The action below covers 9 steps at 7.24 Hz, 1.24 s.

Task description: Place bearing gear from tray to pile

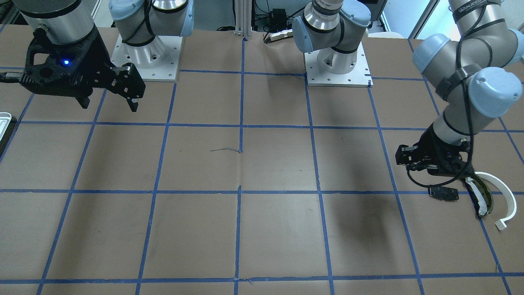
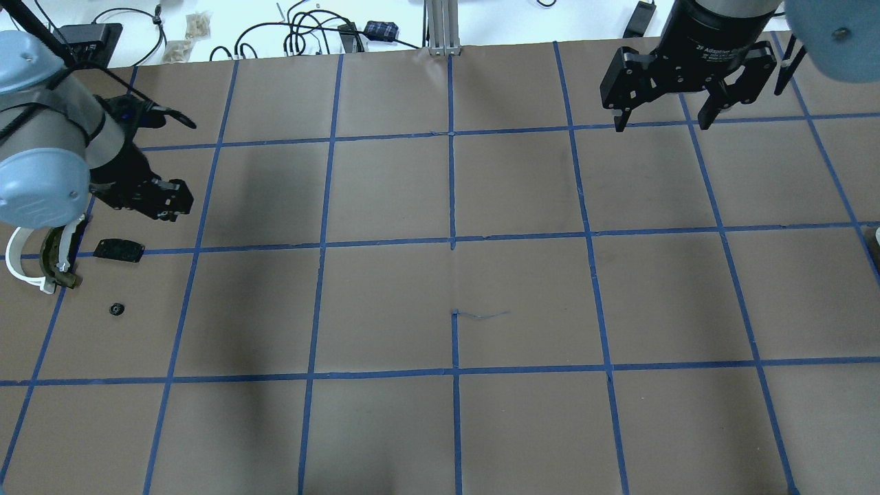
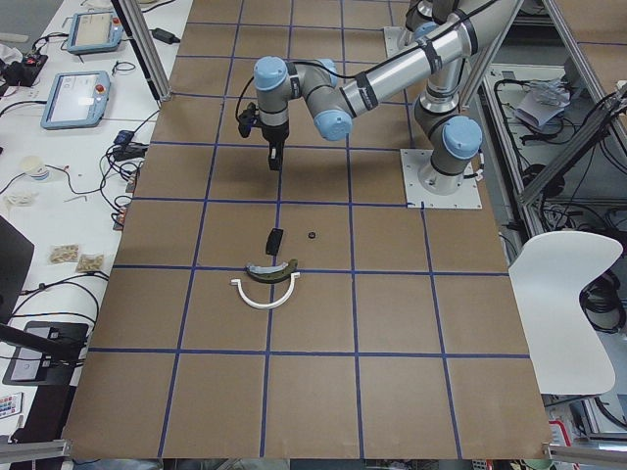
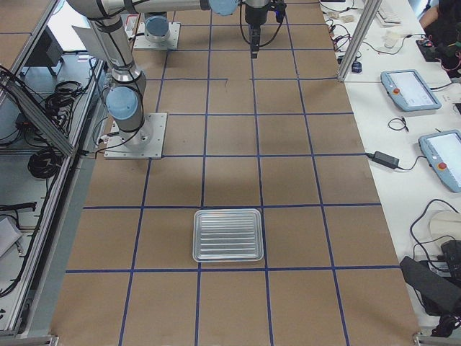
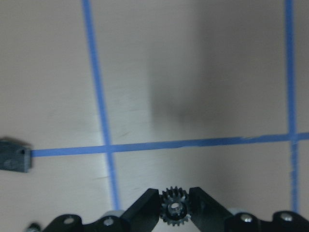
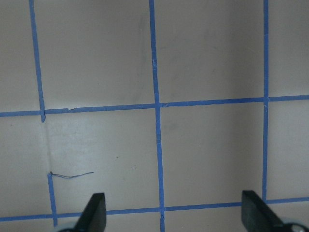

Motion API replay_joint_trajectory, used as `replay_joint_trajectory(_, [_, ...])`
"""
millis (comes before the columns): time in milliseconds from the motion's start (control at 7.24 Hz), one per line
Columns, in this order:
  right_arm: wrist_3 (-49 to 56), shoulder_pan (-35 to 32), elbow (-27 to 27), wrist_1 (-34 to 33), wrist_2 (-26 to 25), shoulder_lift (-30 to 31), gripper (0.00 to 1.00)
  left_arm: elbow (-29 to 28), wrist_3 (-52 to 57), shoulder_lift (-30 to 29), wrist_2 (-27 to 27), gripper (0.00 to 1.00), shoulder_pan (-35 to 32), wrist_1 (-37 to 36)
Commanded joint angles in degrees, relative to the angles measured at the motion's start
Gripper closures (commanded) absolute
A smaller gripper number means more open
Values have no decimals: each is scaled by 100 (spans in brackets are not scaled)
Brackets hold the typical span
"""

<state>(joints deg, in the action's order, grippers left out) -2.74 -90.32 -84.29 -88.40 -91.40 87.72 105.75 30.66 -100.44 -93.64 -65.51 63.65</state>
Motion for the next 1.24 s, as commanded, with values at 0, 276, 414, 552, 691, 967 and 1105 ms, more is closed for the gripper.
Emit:
replay_joint_trajectory(0, [-7, -3, 0, 7, 0, 0, 0, 348, 879, -106, -5, 91, 1238, -185])
replay_joint_trajectory(276, [-25, -3, 0, 7, 0, 9, 0, 429, 1231, -509, 4, 91, 1295, -869])
replay_joint_trajectory(414, [-34, -3, 0, 7, 0, 9, 0, 499, 1249, -685, 143, 91, 1304, -1107])
replay_joint_trajectory(552, [-43, -3, 0, 7, 0, 0, 0, 526, 1188, -835, 101, 91, 1338, -1414])
replay_joint_trajectory(691, [-43, -3, 0, 7, 0, 9, 0, 517, 1231, -967, 127, 91, 1582, -1426])
replay_joint_trajectory(967, [-43, -3, -9, 16, 0, 9, 0, 535, 1197, -1109, 136, 86, 1769, -1435])
replay_joint_trajectory(1105, [-51, -3, -9, 16, 9, 9, 0, 665, 1162, -1100, 162, 82, 1769, -1435])
